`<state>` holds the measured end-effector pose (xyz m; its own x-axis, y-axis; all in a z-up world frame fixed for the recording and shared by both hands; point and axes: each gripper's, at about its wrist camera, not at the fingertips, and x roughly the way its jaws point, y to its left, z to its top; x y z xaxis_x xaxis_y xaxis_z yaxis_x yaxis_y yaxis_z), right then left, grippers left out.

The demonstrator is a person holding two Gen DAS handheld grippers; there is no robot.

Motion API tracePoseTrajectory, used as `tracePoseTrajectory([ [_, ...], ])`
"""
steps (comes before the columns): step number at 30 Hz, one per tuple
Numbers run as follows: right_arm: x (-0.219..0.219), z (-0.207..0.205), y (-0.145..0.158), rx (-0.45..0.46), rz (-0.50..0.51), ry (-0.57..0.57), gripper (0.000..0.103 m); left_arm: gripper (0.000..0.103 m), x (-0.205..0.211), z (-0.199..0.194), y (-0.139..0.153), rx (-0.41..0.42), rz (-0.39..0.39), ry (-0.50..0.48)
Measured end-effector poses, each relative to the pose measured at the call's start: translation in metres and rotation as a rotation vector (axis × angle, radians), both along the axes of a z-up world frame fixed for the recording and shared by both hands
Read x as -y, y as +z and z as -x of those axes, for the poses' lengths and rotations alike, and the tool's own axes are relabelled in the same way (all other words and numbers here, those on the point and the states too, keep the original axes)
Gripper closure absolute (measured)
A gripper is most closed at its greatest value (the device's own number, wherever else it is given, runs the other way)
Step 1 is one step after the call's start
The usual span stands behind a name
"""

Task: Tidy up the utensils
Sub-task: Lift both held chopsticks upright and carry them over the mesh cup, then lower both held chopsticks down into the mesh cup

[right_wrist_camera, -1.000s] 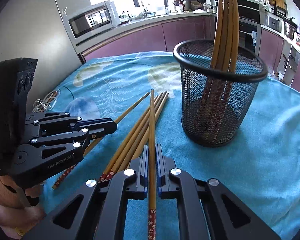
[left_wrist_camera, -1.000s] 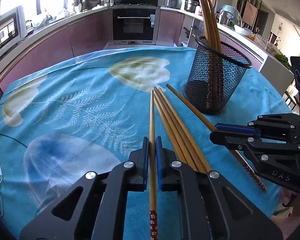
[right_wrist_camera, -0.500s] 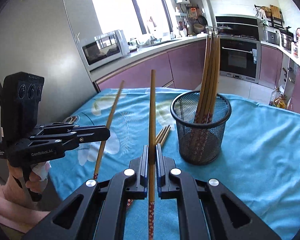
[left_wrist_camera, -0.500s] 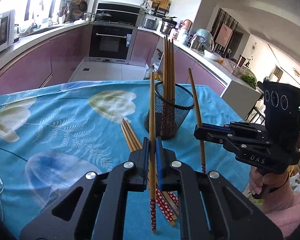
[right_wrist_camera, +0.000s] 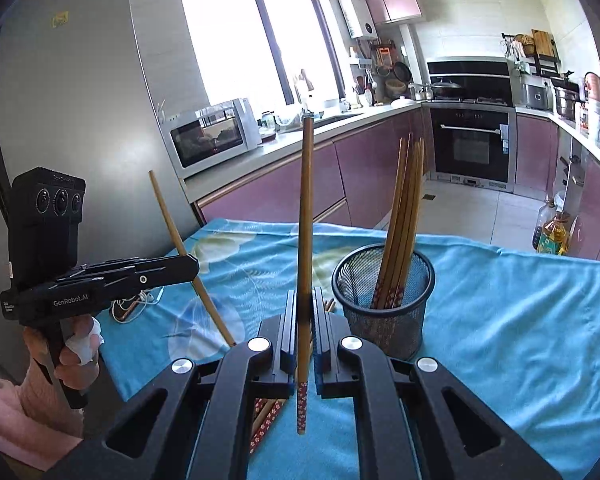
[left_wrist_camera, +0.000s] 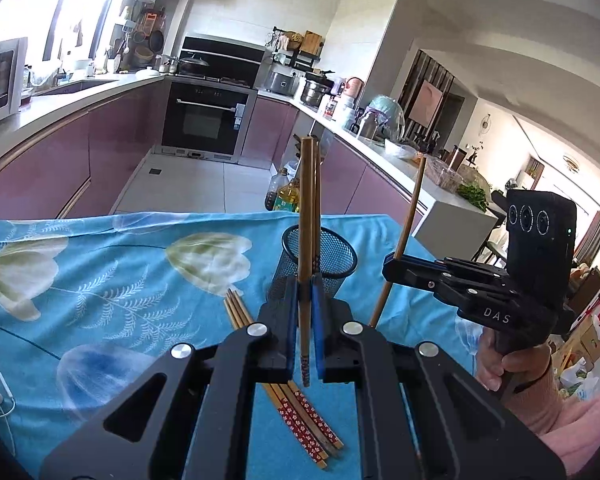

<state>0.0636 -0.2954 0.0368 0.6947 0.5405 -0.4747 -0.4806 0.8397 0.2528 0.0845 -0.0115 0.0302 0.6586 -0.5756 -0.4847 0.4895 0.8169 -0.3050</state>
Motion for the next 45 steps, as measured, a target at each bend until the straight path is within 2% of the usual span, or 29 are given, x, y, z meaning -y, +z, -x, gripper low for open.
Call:
tracePoseTrajectory([
  [6, 0.01, -0.01, 0.019, 0.041, -0.002, -0.035, 0.097, 0.096, 0.01, -0.014, 0.023, 0.044, 0.04, 0.001],
  [16, 0.02, -0.03, 0.052, 0.115, 0.0, -0.079, 0.097, 0.096, 0.03, -0.036, 0.063, 0.118, 0.051, 0.003],
  [25, 0.021, -0.049, 0.065, 0.14, 0.005, -0.116, 0.097, 0.096, 0.052, -0.051, 0.086, 0.166, 0.02, 0.01],
  [34, 0.02, -0.071, 0.045, 0.077, 0.036, -0.142, 0.097, 0.096, 0.075, -0.068, 0.066, 0.116, -0.09, 0.023],
  [45, 0.019, -0.09, 0.013, -0.054, 0.096, -0.142, 0.097, 0.096, 0.088, -0.099, 0.027, 0.009, -0.192, -0.027],
])
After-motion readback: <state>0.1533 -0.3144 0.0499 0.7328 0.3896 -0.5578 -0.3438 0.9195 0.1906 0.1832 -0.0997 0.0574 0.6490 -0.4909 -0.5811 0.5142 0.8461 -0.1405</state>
